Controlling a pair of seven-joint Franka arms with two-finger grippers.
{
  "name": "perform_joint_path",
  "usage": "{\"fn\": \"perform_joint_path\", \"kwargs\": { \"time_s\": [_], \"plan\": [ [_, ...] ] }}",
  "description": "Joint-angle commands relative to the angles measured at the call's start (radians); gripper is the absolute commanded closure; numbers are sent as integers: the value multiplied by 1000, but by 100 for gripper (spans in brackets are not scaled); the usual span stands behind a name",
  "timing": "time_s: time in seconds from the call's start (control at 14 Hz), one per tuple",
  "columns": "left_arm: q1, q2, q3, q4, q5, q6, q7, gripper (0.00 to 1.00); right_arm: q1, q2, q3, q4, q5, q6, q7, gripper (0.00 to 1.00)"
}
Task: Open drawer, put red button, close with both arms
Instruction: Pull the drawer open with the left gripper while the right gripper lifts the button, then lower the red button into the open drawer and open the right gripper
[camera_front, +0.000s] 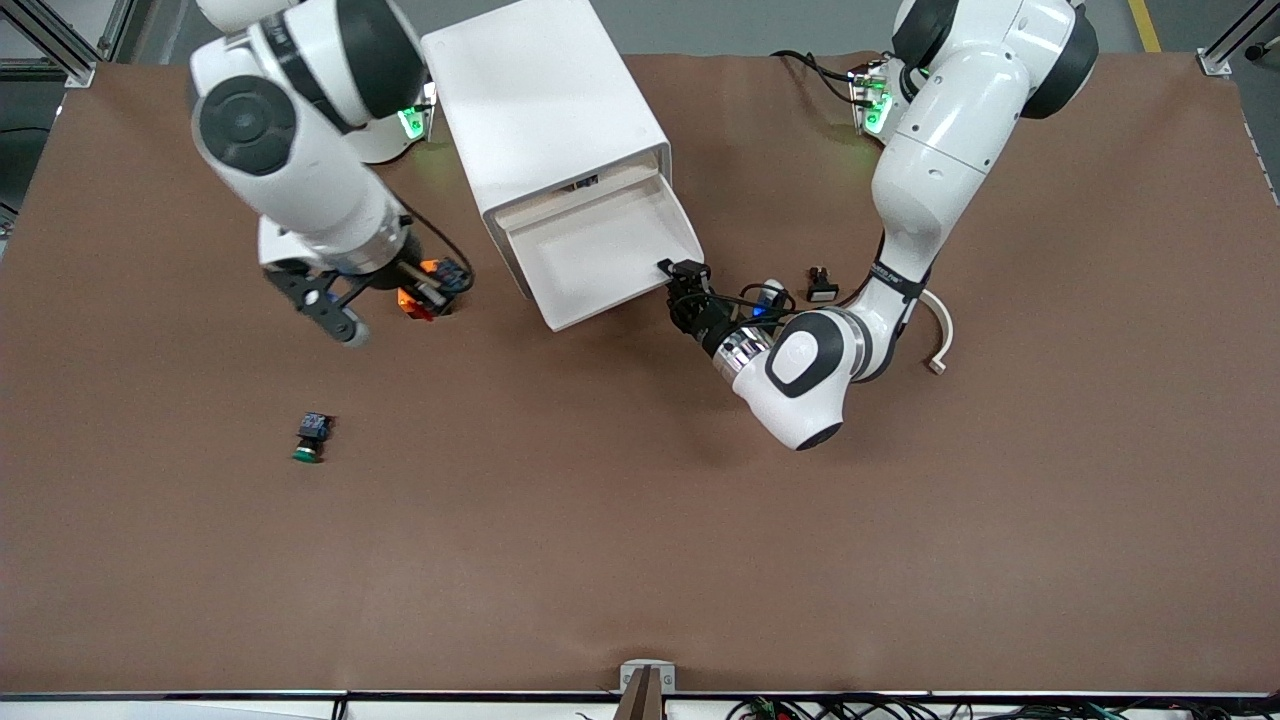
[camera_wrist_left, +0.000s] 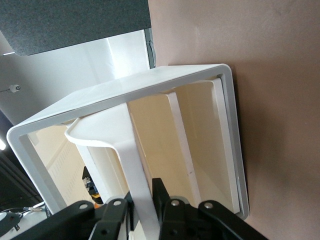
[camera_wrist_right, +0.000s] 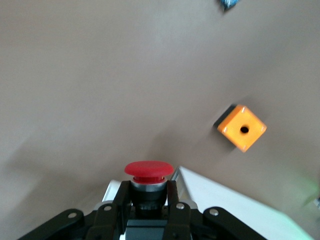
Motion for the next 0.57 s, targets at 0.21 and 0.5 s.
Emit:
{"fn": "perform_joint_path", "kwargs": {
  "time_s": [0.21, 0.5],
  "plan": [
    [16, 0, 1, 33, -5, 20, 44, 0, 142, -5, -15, -43, 10, 90, 269, 100],
    [18, -7, -1, 78, -8, 23, 140, 0, 222, 1, -15, -128, -2, 222, 423, 100]
  ]
}}
